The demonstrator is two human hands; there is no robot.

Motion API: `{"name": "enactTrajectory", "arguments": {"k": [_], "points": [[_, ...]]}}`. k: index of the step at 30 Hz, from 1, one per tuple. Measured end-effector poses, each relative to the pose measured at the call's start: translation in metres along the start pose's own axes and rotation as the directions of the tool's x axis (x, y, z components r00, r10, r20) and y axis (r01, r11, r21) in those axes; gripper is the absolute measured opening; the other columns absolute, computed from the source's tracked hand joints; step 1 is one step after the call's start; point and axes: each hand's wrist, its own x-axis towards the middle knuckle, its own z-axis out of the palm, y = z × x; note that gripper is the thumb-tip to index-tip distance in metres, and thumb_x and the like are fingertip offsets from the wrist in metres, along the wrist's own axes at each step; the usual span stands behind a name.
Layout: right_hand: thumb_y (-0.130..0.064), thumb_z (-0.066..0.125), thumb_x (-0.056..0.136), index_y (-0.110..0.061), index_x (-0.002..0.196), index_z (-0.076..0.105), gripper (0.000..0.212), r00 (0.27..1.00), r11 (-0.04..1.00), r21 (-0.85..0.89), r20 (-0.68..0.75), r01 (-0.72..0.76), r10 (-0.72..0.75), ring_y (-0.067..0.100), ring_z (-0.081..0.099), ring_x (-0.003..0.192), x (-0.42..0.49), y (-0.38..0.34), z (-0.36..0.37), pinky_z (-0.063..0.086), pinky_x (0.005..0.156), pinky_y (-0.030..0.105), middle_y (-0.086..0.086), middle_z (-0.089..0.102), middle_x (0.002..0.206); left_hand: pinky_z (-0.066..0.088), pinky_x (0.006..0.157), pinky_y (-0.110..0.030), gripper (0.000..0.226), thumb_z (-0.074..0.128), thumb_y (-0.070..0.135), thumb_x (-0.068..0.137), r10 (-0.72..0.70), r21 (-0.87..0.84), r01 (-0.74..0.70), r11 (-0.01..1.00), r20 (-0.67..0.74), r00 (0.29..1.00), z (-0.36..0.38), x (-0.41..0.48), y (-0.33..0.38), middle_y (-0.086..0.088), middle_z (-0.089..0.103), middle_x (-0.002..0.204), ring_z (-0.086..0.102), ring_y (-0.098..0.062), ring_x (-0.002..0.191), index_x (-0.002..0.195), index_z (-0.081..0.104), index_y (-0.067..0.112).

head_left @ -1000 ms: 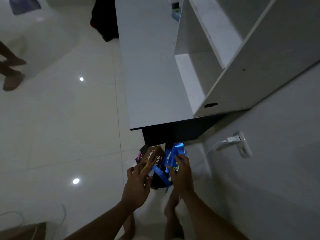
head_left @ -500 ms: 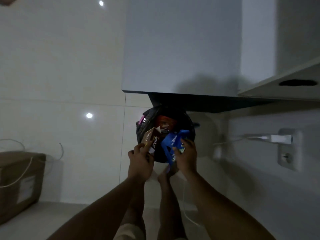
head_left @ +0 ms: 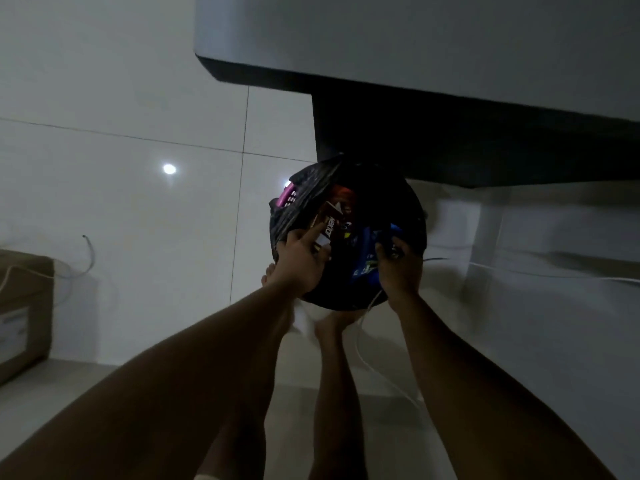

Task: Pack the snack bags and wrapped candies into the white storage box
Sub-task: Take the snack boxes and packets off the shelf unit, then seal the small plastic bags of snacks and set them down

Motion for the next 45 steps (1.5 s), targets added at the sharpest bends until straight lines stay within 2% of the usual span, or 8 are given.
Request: {"name": "enactTrajectory", "arguments": {"k": [5,13,24,31,35,39,41,45], "points": [[-0.041,0.052,0.099,-0.012,0.135,0.056,0.046,0.999,0.996,0.087,0.034,-0.023,0.020,0.034,0.055,0.122,0.010,-0.001,0.008,0.046,0.103,0.048,0.016,0.057,0.134,0.030,0.113,-0.060,0.059,0.040,0.051,0.098,0.032,-0.015,-0.031,0.999,0.108,0.994,0.004,0.015,-0.003,-0.006,0.023,0.156,0.028,-0.039,0.141,0.150,0.013,0.048],[-0.032,0.050,0.100,-0.016,0.136,0.056,0.040,1.000,0.999,0.037,-0.020,0.009,-0.009,0.035,0.048,0.131,-0.020,-0.042,-0.028,0.042,0.107,0.046,0.015,0.048,0.147,0.039,0.108,-0.053,0.076,0.050,0.032,0.088,0.064,0.011,-0.064,0.998,0.013,0.998,-0.033,-0.033,0.025,-0.013,0.029,0.155,0.035,-0.036,0.140,0.156,0.014,0.029],[-0.017,0.055,0.099,-0.005,0.128,0.062,0.032,0.962,0.955,0.118,0.001,0.272,-0.274,0.030,0.058,0.118,-0.176,-0.159,-0.143,0.039,0.088,0.021,0.017,0.057,0.132,0.038,0.109,-0.044,0.068,0.057,0.026,0.089,0.233,0.036,-0.230,0.972,-0.159,0.959,-0.142,-0.196,0.146,-0.015,0.039,0.147,0.041,-0.034,0.134,0.151,0.030,0.019],[-0.019,0.056,0.098,-0.007,0.121,0.062,0.026,0.799,0.794,0.098,-0.013,0.600,-0.602,0.015,0.060,0.096,-0.255,-0.222,-0.211,0.043,0.085,0.020,0.010,0.056,0.127,0.039,0.109,-0.044,0.064,0.053,0.031,0.095,0.390,0.162,-0.359,0.919,-0.249,0.886,-0.206,-0.271,0.212,-0.014,0.036,0.150,0.041,-0.032,0.135,0.152,0.029,0.015],[-0.022,0.052,0.101,-0.012,0.126,0.060,0.028,0.684,0.678,0.091,-0.080,0.729,-0.725,0.017,0.059,0.105,-0.277,-0.281,-0.251,0.041,0.088,0.021,0.003,0.053,0.131,0.038,0.110,-0.042,0.062,0.051,0.032,0.099,0.502,0.229,-0.450,0.863,-0.306,0.809,-0.259,-0.288,0.263,-0.013,0.032,0.153,0.041,-0.030,0.136,0.153,0.026,0.015],[-0.024,0.052,0.101,-0.014,0.126,0.060,0.028,0.604,0.605,0.037,-0.137,0.796,-0.786,0.017,0.061,0.107,-0.285,-0.335,-0.279,0.044,0.088,0.022,0.002,0.054,0.131,0.036,0.112,-0.043,0.063,0.051,0.034,0.099,0.560,0.240,-0.506,0.828,-0.383,0.735,-0.307,-0.293,0.308,-0.012,0.030,0.155,0.038,-0.029,0.139,0.153,0.024,0.016],[-0.023,0.052,0.100,-0.013,0.125,0.060,0.028,0.510,0.523,-0.002,-0.222,0.852,-0.831,0.018,0.062,0.106,-0.303,-0.390,-0.291,0.044,0.088,0.022,0.002,0.055,0.130,0.036,0.113,-0.043,0.064,0.050,0.035,0.099,0.633,0.307,-0.554,0.774,-0.405,0.660,-0.364,-0.296,0.340,-0.012,0.029,0.155,0.037,-0.028,0.139,0.154,0.024,0.016],[-0.023,0.053,0.100,-0.015,0.125,0.061,0.027,0.456,0.486,-0.054,-0.273,0.872,-0.847,0.017,0.062,0.107,-0.304,-0.434,-0.300,0.048,0.089,0.026,0.000,0.055,0.129,0.038,0.111,-0.044,0.063,0.049,0.037,0.099,0.697,0.337,-0.615,0.713,-0.438,0.568,-0.406,-0.292,0.377,-0.010,0.029,0.155,0.037,-0.027,0.139,0.153,0.023,0.018]]}}
